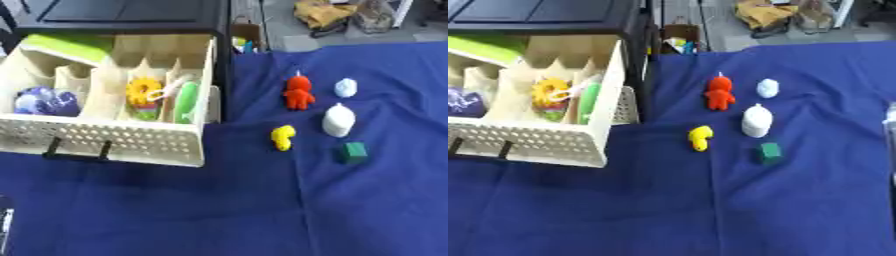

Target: Pick up objects from table and place into drawer.

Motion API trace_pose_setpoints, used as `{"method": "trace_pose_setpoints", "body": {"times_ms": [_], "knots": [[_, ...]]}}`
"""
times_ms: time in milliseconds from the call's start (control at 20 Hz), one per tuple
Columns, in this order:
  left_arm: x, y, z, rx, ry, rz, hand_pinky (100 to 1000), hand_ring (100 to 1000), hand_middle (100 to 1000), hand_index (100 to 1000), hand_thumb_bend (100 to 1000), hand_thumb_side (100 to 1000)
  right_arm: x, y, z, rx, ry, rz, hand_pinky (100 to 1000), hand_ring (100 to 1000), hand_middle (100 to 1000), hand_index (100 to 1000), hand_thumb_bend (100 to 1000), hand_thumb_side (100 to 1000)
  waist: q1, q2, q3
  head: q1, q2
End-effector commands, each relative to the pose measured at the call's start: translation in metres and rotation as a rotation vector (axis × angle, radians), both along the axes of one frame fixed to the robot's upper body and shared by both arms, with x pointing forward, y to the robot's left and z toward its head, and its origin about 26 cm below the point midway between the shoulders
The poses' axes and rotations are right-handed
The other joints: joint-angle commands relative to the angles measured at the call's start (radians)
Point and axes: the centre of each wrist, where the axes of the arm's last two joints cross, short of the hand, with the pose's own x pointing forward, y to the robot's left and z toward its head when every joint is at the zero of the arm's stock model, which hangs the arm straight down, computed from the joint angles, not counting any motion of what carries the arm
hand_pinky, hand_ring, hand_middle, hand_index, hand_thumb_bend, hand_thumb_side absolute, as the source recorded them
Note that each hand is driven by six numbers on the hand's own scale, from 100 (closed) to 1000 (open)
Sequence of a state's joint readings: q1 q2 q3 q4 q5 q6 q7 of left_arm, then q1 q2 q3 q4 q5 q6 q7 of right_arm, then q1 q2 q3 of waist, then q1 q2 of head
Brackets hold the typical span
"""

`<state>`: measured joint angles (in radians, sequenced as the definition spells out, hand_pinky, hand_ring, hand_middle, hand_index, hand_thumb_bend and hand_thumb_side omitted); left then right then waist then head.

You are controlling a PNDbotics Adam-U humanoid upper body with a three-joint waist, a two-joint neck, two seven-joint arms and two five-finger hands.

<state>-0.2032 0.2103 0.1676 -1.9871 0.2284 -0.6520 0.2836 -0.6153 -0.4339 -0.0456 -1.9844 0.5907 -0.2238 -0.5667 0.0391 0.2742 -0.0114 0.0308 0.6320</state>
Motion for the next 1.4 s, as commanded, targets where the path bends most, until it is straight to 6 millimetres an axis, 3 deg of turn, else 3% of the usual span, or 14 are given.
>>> {"method": "trace_pose_setpoints", "body": {"times_ms": [50, 300, 750, 1050, 1400], "knots": [[0.0, -0.001, 0.007, 0.023, -0.025, -0.004, 521, 711, 724, 819, 415, 1000, -0.008, -0.004, 0.024, -0.099, 0.032, -0.052, 638, 714, 677, 804, 326, 834, -0.005, -0.011, 0.002, -0.006, 0.003], [0.0, -0.002, 0.008, 0.03, -0.025, -0.005, 521, 712, 726, 819, 415, 1000, -0.015, -0.001, 0.053, -0.265, 0.126, -0.152, 674, 754, 728, 848, 412, 892, -0.011, -0.005, 0.007, -0.015, -0.011], [-0.001, -0.001, 0.006, 0.046, -0.019, -0.007, 521, 713, 727, 819, 417, 1000, -0.02, 0.009, 0.084, -0.608, 0.404, -0.29, 717, 796, 770, 889, 410, 899, -0.015, -0.008, 0.02, -0.031, -0.023], [-0.002, 0.0, 0.004, 0.058, -0.012, -0.011, 521, 713, 726, 819, 417, 1000, 0.006, 0.007, 0.096, -0.814, 0.579, -0.392, 742, 816, 801, 907, 390, 912, -0.02, -0.022, 0.027, -0.034, -0.022], [-0.003, 0.002, 0.003, 0.066, -0.008, -0.016, 522, 711, 725, 819, 418, 1000, 0.041, 0.003, 0.102, -0.931, 0.7, -0.476, 755, 824, 820, 919, 382, 909, -0.022, -0.037, 0.029, -0.035, -0.025]]}}
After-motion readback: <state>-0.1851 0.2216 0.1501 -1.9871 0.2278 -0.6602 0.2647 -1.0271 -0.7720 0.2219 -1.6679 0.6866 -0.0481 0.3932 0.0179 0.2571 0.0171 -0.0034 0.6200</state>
